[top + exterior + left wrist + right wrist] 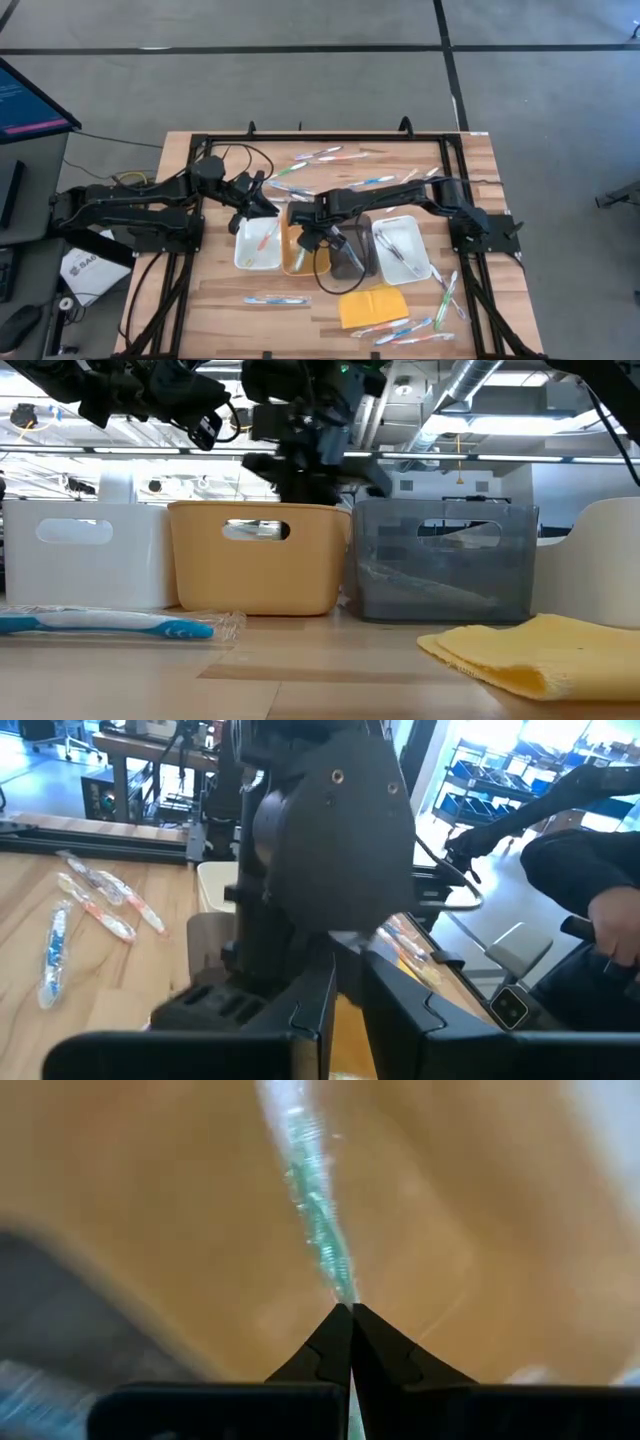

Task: Pick & Place Toothbrushes
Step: Put the green toothbrush into the yellow bin, then put the blue toothbrush into the black bin

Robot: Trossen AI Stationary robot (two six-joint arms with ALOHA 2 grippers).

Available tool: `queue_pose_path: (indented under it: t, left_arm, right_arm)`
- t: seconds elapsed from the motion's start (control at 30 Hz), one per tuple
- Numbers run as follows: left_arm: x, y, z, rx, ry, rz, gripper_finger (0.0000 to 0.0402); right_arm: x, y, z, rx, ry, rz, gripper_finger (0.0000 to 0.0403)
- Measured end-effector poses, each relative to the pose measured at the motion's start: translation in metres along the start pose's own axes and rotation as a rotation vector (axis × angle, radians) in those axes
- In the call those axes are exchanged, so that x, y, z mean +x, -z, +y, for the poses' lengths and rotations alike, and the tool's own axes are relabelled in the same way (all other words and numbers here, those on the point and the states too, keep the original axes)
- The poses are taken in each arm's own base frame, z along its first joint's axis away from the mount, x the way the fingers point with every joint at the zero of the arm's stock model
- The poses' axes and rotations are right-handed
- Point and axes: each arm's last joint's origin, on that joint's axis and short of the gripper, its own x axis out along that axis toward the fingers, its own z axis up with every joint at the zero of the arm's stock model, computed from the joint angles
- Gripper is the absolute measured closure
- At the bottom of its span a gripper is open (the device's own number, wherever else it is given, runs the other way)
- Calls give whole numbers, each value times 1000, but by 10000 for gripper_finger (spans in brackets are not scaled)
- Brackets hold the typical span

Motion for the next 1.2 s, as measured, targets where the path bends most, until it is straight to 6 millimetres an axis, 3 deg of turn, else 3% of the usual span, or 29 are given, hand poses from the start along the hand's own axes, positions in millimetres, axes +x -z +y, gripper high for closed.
queue_pose_path:
  t: [0.13,0.4,0.73,0.97,1.2]
  left_arm:
    - [0,0,-1,0,4,2,358]
    - [1,0,-1,5,5,1,358]
    - [1,0,-1,5,5,1,358]
    - [1,0,-1,5,5,1,358]
    - [1,0,-1,2,5,2,358]
  right_arm:
    - [8,2,2,3,-19,18,403]
    - [4,0,0,71,6,6,395]
    - [3,-5,4,63,60,79,296]
    - [-20,-13,-8,117,121,71,233]
    - [-49,-14,-22,251,145,51,201]
